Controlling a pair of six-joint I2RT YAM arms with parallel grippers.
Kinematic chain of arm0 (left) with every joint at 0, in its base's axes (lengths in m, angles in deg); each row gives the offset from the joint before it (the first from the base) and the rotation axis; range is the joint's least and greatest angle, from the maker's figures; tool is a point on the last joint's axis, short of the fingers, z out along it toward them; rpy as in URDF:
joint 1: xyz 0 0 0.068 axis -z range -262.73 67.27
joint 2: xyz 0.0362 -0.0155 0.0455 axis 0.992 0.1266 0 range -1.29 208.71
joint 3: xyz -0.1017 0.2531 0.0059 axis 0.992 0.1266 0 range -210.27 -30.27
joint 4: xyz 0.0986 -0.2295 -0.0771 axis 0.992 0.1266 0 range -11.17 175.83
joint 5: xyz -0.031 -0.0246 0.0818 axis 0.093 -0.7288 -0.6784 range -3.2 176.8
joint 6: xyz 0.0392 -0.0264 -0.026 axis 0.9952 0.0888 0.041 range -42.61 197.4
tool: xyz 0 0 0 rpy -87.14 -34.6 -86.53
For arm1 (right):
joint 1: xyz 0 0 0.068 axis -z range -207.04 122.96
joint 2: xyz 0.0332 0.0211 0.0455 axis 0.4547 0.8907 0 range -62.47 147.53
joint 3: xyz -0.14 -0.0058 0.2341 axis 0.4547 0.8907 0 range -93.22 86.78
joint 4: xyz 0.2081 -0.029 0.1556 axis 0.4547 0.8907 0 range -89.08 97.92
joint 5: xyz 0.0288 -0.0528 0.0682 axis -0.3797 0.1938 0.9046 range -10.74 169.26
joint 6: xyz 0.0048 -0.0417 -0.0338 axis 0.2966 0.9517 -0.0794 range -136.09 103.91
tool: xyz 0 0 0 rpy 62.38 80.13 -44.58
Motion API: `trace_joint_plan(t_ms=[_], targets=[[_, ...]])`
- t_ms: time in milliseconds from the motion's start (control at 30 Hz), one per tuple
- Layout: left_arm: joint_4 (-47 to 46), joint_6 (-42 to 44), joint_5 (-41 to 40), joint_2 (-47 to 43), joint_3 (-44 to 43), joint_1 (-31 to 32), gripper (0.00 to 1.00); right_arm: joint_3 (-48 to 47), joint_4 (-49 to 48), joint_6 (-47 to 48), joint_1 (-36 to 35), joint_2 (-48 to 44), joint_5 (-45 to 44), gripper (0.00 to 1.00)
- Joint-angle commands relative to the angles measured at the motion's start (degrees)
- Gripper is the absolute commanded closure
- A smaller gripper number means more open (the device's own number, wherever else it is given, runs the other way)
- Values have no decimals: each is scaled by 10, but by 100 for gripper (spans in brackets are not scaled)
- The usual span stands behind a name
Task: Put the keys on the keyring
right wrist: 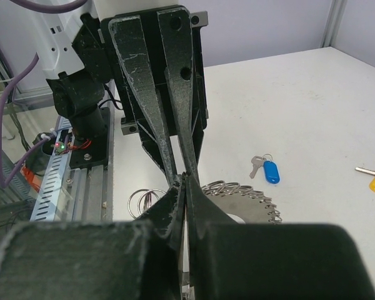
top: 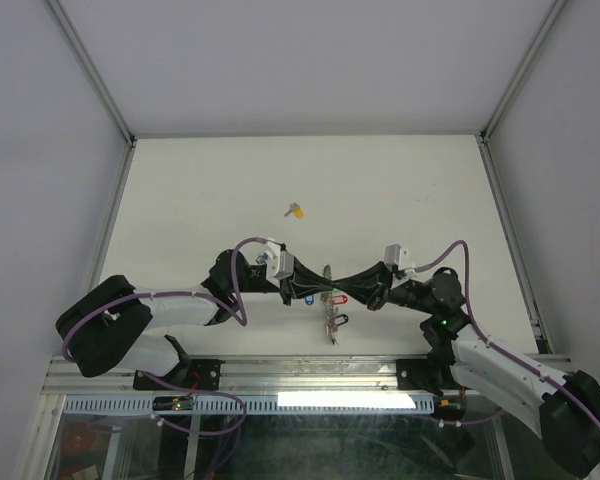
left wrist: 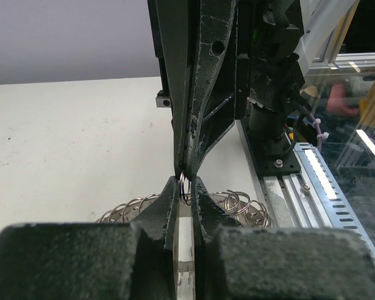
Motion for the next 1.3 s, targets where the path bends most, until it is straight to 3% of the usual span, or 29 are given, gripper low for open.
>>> trace_joint_plan(t_ms=[0, 200, 267, 367, 467, 733, 1000, 1100, 1267], targets=[[11, 10, 17, -3, -27, 5, 100, -32, -30, 11, 0, -16, 0, 100], [-1, 26, -1, -19, -4, 5, 100, -72, 123, 36, 0, -79, -18, 99], [-10, 27, -8, -24, 3, 5, 100, -87, 179, 63, -1, -99, -60, 74], [-44, 20, -21, -25, 19, 5, 100, -105, 234, 67, 0, -122, -97, 62], [-81, 5, -35, -22, 34, 5, 100, -123, 290, 69, -1, -135, -109, 57], [-94, -6, -42, -16, 40, 5, 100, -169, 376, 56, 0, -118, -123, 56], [28, 44, -40, -50, 18, 5, 100, -296, 595, 71, -1, -42, -90, 52], [81, 69, -31, -63, 5, 5, 100, -306, 628, 115, -1, -39, -54, 52], [104, 86, -22, -73, 0, 5, 100, -312, 629, 140, -2, -27, -77, 54]])
